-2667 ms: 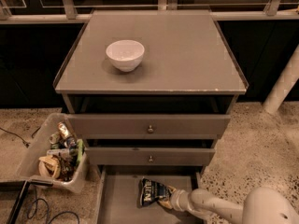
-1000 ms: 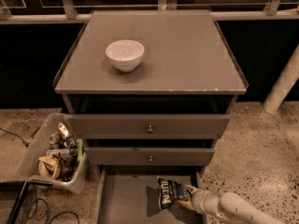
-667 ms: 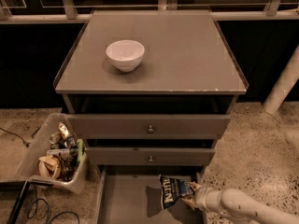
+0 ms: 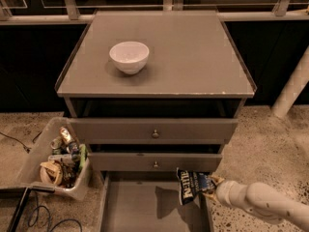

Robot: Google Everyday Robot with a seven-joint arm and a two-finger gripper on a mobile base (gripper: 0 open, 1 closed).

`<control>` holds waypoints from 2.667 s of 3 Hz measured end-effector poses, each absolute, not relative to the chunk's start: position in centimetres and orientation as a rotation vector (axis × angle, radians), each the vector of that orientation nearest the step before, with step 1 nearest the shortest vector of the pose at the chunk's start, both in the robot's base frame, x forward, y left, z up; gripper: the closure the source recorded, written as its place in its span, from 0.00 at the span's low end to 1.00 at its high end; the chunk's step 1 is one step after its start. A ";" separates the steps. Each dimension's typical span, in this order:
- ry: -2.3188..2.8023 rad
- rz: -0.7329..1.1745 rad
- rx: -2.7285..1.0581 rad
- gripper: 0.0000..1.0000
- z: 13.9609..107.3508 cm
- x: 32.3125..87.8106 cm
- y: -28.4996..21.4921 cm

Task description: Pick blue chip bag from bottom drawer and place on counter

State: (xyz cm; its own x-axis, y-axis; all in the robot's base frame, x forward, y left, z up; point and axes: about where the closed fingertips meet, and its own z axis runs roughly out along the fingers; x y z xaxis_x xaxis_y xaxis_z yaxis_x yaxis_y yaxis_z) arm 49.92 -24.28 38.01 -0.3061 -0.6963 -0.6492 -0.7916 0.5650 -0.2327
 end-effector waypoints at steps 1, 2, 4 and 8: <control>1.988 0.196 -1.168 1.00 43.6 48.8 -27.0; 1.995 0.261 -1.168 1.00 43.6 46.2 -27.5; 1.974 0.226 -1.279 1.00 42.8 48.0 -22.7; 1.754 -0.142 -1.418 1.00 63.0 47.7 -18.2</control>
Offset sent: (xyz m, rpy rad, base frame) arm -0.0085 -0.0236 0.0492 0.0467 -0.0547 0.0195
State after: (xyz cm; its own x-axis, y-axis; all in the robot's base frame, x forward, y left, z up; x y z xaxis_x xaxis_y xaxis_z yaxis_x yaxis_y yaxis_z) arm 47.68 -18.20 63.04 0.0084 -0.8452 -0.5345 -0.7479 0.3494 -0.5644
